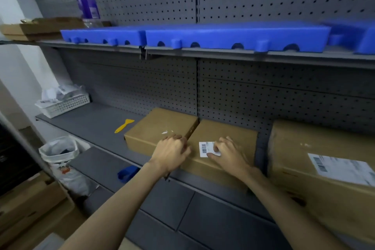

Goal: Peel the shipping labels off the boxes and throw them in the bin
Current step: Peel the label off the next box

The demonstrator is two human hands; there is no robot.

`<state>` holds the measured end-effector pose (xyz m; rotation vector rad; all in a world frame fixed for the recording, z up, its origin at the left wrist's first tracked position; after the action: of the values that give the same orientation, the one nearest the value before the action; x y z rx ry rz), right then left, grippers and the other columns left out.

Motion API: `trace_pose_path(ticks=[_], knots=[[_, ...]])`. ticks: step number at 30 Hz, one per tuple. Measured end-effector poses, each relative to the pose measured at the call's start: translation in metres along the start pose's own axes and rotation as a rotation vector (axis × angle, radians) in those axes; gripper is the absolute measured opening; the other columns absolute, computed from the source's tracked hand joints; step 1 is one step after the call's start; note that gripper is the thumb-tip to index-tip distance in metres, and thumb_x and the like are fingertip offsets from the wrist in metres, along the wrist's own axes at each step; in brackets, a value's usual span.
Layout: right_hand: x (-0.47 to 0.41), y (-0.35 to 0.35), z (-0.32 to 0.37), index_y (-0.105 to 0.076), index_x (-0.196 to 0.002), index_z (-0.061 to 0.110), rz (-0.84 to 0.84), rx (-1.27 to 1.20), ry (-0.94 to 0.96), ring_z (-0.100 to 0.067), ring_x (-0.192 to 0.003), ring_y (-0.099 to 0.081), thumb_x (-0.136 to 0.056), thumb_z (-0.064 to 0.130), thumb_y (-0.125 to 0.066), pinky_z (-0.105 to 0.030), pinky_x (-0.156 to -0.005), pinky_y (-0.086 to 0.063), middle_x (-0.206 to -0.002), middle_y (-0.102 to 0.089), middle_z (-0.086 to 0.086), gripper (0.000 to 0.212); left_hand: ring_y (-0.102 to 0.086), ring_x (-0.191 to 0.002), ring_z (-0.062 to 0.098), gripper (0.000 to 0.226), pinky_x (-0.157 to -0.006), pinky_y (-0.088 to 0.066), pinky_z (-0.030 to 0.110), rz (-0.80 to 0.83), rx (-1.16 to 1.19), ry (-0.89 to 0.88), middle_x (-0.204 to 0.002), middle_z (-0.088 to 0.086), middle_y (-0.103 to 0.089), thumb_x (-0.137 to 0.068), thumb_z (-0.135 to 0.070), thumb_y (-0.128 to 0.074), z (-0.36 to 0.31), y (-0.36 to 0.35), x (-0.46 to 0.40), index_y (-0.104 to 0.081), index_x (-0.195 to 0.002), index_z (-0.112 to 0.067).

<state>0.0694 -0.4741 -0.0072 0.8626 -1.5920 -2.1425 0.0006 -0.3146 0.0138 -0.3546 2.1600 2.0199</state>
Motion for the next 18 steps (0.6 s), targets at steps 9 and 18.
trace_pose_path(ticks=[9, 18], knots=[[-0.021, -0.035, 0.017, -0.062, -0.096, 0.011, 0.053, -0.021, -0.112, -0.020, -0.105, -0.052, -0.089, 0.039, -0.062, -0.032, -0.079, -0.042, -0.108, -0.058, -0.002, 0.029, -0.062, -0.093, 0.031, 0.028, -0.074, -0.044, 0.035, 0.078, 0.151, -0.191, -0.105, 0.004, -0.060, -0.097, -0.039, -0.045, 0.030, -0.045, -0.027, -0.062, -0.100, -0.017], [-0.024, -0.040, 0.025, -0.050, -0.081, 0.016, 0.097, 0.060, -0.160, -0.025, -0.098, -0.053, -0.090, 0.031, -0.059, -0.033, -0.073, -0.037, -0.100, -0.057, -0.004, 0.020, -0.056, -0.096, 0.026, 0.025, -0.070, -0.043, 0.035, -0.014, 0.282, -0.352, -0.099, 0.007, -0.061, -0.094, -0.032, -0.049, 0.026, -0.058, -0.032, -0.061, -0.092, -0.010]])
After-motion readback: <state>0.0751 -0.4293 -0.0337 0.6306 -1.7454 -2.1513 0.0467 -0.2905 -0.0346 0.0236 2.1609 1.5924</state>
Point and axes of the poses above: each hand's wrist, its own x-axis away from the middle knuckle, its own y-axis out of the back of the hand, z = x × y, the point moved 6 cm from there along -x, towards the middle knuckle
